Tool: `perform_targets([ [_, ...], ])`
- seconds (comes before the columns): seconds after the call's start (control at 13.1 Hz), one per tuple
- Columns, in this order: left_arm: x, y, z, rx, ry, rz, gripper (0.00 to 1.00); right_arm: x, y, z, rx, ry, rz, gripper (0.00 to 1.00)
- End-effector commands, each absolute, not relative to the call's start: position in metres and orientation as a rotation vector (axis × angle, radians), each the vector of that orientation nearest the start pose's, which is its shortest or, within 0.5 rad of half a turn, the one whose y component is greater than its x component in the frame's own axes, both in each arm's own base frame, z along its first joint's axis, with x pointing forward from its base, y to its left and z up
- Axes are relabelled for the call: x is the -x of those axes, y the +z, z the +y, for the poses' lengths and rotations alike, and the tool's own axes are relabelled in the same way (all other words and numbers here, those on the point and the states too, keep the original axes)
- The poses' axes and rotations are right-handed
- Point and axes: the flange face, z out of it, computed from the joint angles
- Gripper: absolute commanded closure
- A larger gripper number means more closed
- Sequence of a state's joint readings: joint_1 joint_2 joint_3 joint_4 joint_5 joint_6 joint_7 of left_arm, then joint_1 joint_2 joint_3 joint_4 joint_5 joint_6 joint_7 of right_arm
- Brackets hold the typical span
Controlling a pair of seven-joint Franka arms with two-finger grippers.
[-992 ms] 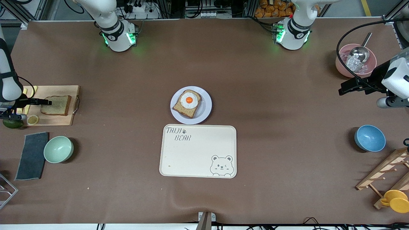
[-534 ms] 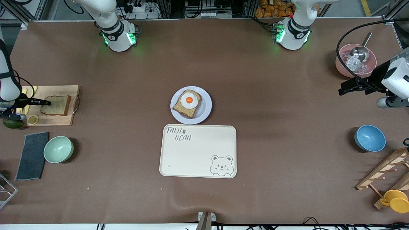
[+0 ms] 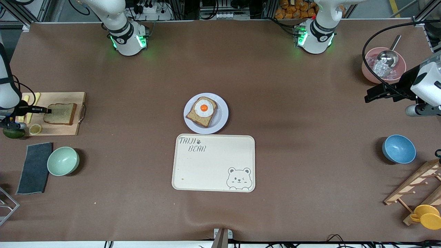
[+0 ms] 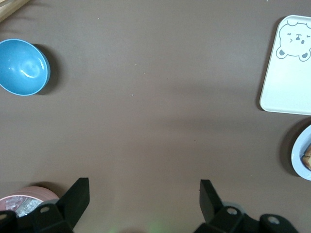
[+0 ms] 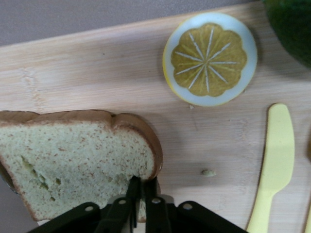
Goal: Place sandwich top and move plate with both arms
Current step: 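Grasp the bread slice with the right gripper and lift it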
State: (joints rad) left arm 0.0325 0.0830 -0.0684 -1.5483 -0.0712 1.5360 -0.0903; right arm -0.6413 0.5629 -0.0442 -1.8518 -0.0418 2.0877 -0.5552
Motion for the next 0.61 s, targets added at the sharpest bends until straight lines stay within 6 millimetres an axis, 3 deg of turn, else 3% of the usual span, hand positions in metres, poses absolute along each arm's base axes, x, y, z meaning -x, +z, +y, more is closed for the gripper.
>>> perform_targets([
  [0.0, -0.573, 0.589, -0.029, 3.227, 0.167, -0.072, 0.0, -0.472, 0.187, -0.384, 2.944, 0.428, 0.126, 1.0],
  [0.23, -0.573, 0.589, -0.026, 3.229, 0.167, -0.082, 0.0, -0.482, 0.201, -0.379, 2.955, 0.413, 0.103, 1.0],
  [0.53, -0.573, 0.589, -0.027, 3.229, 0.165, -0.08, 0.0, -0.521, 0.266, -0.365, 2.9, 0.462, 0.014, 1.0],
])
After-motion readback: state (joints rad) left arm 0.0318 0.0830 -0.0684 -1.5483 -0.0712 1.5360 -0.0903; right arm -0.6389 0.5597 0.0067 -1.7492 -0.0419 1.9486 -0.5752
